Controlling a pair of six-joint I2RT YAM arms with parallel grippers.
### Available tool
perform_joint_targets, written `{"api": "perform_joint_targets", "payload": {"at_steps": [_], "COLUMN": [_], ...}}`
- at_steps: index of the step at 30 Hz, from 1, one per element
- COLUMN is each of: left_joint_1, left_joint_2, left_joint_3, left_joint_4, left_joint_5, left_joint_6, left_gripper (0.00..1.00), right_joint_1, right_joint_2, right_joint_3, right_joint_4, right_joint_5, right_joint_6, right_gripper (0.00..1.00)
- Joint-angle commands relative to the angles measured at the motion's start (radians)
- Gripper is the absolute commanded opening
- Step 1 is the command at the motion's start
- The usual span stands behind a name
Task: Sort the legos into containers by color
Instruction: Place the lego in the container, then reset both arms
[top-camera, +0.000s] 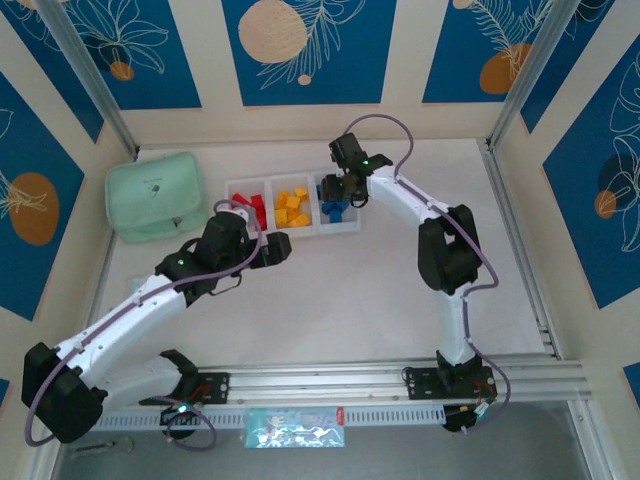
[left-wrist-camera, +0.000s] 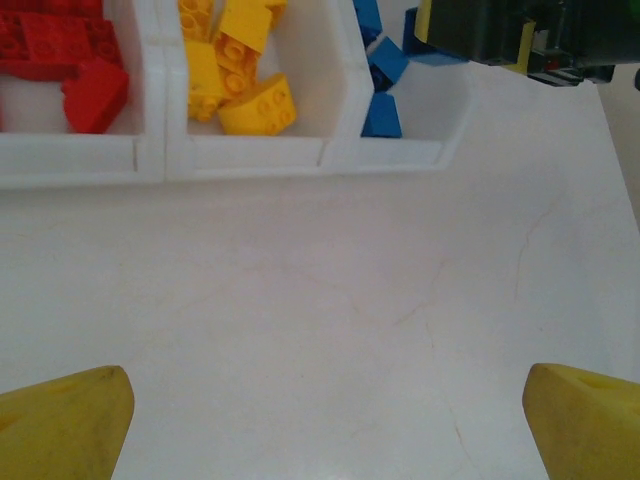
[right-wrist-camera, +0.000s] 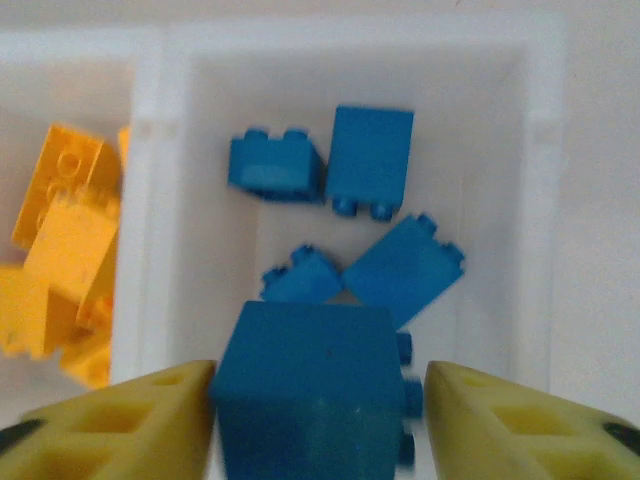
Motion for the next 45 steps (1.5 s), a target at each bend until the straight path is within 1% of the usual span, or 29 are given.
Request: {"api": "perform_joint_targets", "payload": {"at_steps": [1, 3, 6, 7, 9, 12, 14, 15, 16, 18, 21, 23, 24, 26, 27, 28, 30, 32, 33, 34, 35, 36, 38, 39, 40, 41, 42, 43, 45], "left_joint_1": [0.037, 0.055, 0.087, 0.101, 0.134, 0.21, 0.254, 0.27, 0.293, 0.336, 0.383, 0.425, 0.445, 0.481, 0.495, 0.512, 0.521, 0.524, 0.523, 0.523, 0.524, 0.527, 0.53, 0.53, 0.53, 0.53, 0.53, 0.53, 0.53], "left_joint_2": [-0.004, -0.009, -0.017, -0.022, -0.031, -0.053, -0.066, -0.068, -0.063, -0.038, 0.022, 0.065, 0.078, 0.114, 0.139, 0.169, 0.229, 0.289, 0.318, 0.338, 0.359, 0.401, 0.499, 0.516, 0.48, 0.477, 0.5, 0.498, 0.501], "left_joint_3": [0.021, 0.013, 0.005, 0.003, 0.005, -0.014, -0.054, -0.082, -0.105, -0.142, -0.192, -0.264, -0.287, -0.351, -0.387, -0.422, -0.457, -0.494, -0.507, -0.511, -0.514, -0.518, -0.542, -0.554, -0.544, -0.527, -0.511, -0.494, -0.499], "left_joint_4": [0.017, 0.021, 0.02, 0.017, -0.012, -0.028, 0.028, 0.066, 0.094, 0.154, 0.286, 0.46, 0.516, 0.681, 0.775, 0.873, 0.999, 1.144, 1.212, 1.236, 1.276, 1.317, 1.461, 1.506, 1.413, 1.381, 1.389, 1.357, 1.374], "left_joint_5": [-0.029, -0.034, -0.055, -0.078, -0.162, -0.277, -0.317, -0.367, -0.408, -0.452, -0.512, -0.472, -0.448, -0.398, -0.361, -0.31, -0.284, -0.215, -0.185, -0.156, -0.163, -0.17, -0.113, -0.095, -0.098, -0.124, -0.159, -0.173, -0.172], "left_joint_6": [0.03, 0.039, 0.053, 0.074, 0.106, 0.148, 0.224, 0.271, 0.315, 0.401, 0.549, 0.653, 0.67, 0.688, 0.694, 0.704, 0.71, 0.715, 0.737, 0.747, 0.75, 0.742, 0.763, 0.774, 0.764, 0.754, 0.748, 0.744, 0.745], "left_gripper": [0.99, 0.99, 0.99, 0.99, 0.99, 0.99, 0.99, 0.99, 0.99, 0.99, 0.99, 0.99, 0.99, 0.99, 0.99, 0.99, 0.99, 0.99, 0.99, 0.99, 0.99, 0.99, 0.99, 0.99, 0.99, 0.99, 0.99, 0.99, 0.99], "right_joint_1": [-0.016, -0.018, -0.023, -0.029, -0.045, -0.104, -0.16, -0.194, -0.229, -0.296, -0.376, -0.413, -0.423, -0.428, -0.426, -0.426, -0.438, -0.457, -0.469, -0.471, -0.472, -0.473, -0.462, -0.462, -0.468, -0.475, -0.474, -0.471, -0.472], "right_joint_2": [0.015, -0.017, -0.126, -0.178, -0.28, -0.444, -0.537, -0.573, -0.598, -0.626, -0.659, -0.662, -0.658, -0.628, -0.626, -0.638, -0.648, -0.609, -0.568, -0.576, -0.594, -0.572, -0.591, -0.581, -0.585, -0.588, -0.582, -0.587, -0.585], "right_joint_3": [0.091, 0.084, -0.002, -0.049, -0.164, -0.412, -0.584, -0.668, -0.746, -0.862, -1.039, -1.14, -1.168, -1.234, -1.237, -1.253, -1.36, -1.45, -1.453, -1.413, -1.399, -1.416, -1.412, -1.411, -1.41, -1.407, -1.408, -1.408, -1.406], "right_joint_4": [-0.047, -0.04, 0.014, 0.037, 0.082, 0.207, 0.307, 0.36, 0.415, 0.502, 0.726, 0.903, 0.955, 1.102, 1.106, 1.139, 1.326, 1.519, 1.581, 1.478, 1.423, 1.501, 1.456, 1.471, 1.46, 1.452, 1.463, 1.453, 1.454], "right_joint_5": [0.012, 0.021, 0.034, 0.042, 0.073, 0.112, 0.141, 0.17, 0.196, 0.233, 0.236, 0.17, 0.148, 0.083, 0.061, 0.013, -0.081, -0.124, -0.14, -0.138, -0.15, -0.155, -0.138, -0.147, -0.165, -0.179, -0.176, -0.172, -0.177], "right_joint_6": [-0.037, -0.046, -0.055, -0.055, -0.047, -0.015, -0.001, -0.002, -0.009, -0.016, -0.077, -0.129, -0.143, -0.183, -0.195, -0.229, -0.26, -0.252, -0.24, -0.237, -0.244, -0.241, -0.253, -0.258, -0.256, -0.253, -0.256, -0.256, -0.256], "right_gripper": [0.7, 0.77, 0.88, 0.92, 1.0, 0.99, 0.99, 0.99, 0.99, 0.99, 0.99, 0.99, 0.99, 0.99, 0.99, 0.99, 0.99, 0.99, 0.99, 0.99, 0.99, 0.99, 0.99, 0.99, 0.99, 0.99, 0.99, 0.99, 0.99]}}
